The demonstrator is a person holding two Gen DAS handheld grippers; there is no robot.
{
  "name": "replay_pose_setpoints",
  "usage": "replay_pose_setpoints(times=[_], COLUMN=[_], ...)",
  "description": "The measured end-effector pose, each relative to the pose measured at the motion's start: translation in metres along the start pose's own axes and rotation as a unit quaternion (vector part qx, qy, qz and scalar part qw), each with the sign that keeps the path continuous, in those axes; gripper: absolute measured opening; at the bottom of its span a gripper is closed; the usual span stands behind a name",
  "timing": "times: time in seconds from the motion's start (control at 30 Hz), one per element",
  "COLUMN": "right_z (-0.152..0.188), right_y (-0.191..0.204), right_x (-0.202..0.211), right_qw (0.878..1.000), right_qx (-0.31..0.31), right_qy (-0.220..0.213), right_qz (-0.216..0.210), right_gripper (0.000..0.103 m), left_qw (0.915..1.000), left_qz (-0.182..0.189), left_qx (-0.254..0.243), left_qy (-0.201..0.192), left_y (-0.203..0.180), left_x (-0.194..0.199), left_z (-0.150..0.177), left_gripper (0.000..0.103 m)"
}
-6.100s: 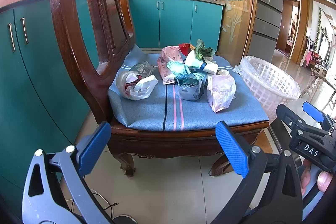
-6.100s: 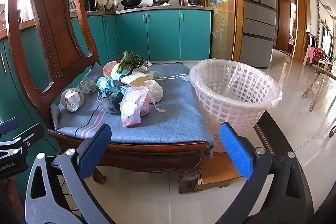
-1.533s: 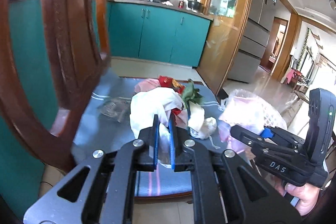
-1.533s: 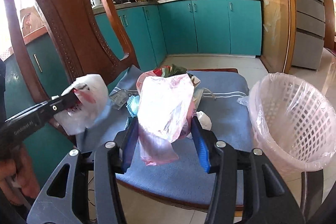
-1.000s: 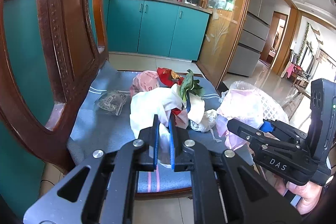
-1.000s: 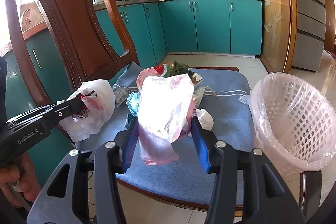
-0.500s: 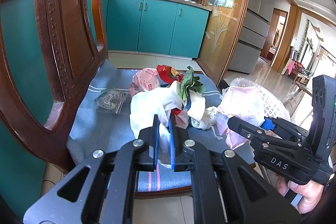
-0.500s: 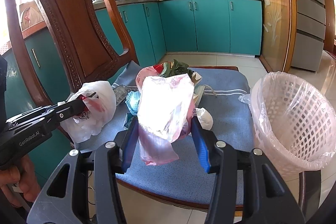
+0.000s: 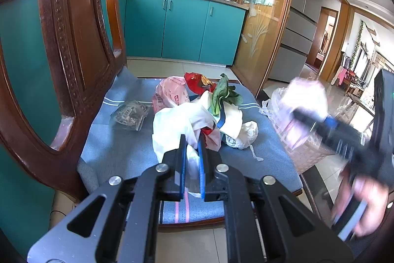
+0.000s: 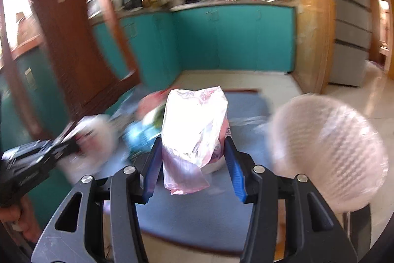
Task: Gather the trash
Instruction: 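Carry the pink bag to the basket and release it with the right tool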
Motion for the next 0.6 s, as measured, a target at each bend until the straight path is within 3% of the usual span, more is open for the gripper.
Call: replay_pose_setpoints(times=[0.17, 0.3, 0.37, 0.4, 0.47, 0.53, 0.6], right_z=[-0.053, -0.055, -0.057, -0.061, -0.069, -0.074, -0.075], right_y=[-0.108, -0.17, -0.179, -0.178, -0.175, -0.172, -0.172], right_x=[0.013, 0.009, 0.018, 0.028, 0.052, 0.073, 0.078], right_qw=[0.989, 0.977, 0.973, 0.971, 0.965, 0.955, 0.953], right_qx=[-0.082, -0.124, -0.146, -0.153, -0.162, -0.171, -0.177], right_qy=[-0.065, -0.058, -0.073, -0.092, -0.144, -0.191, -0.199], right_qz=[0.101, 0.165, 0.165, 0.159, 0.149, 0.147, 0.146], right_gripper=[0.052, 0.063, 0.072, 0.084, 0.096, 0.099, 0.099], left_qw=[1.0, 1.0, 0.9999, 0.9999, 0.9999, 0.9996, 0.9993], left_qz=[0.003, 0.006, 0.007, 0.008, 0.011, 0.015, 0.021], left_qx=[-0.002, -0.005, -0.008, -0.009, -0.013, -0.021, -0.031], left_qy=[-0.003, -0.002, -0.001, -0.001, -0.004, -0.006, -0.005], left_y=[-0.001, -0.004, -0.007, -0.008, -0.012, -0.018, -0.027], left_x=[0.001, -0.001, -0.004, -0.005, -0.005, -0.006, -0.009], left_z=[0.0, 0.0, -0.001, -0.001, -0.002, -0.002, -0.002], left_gripper=[0.009, 0.009, 0.009, 0.009, 0.009, 0.009, 0.009])
Point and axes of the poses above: each gripper's, at about its wrist camera, not at the fingertips, and x roughly against the way its jaws point, y to its left, z to its underside, the point moved 9 cm from there along -x, roughly the way its jaws point, and after that the axes turned 15 degrees about -x, right-handed, at the moved point
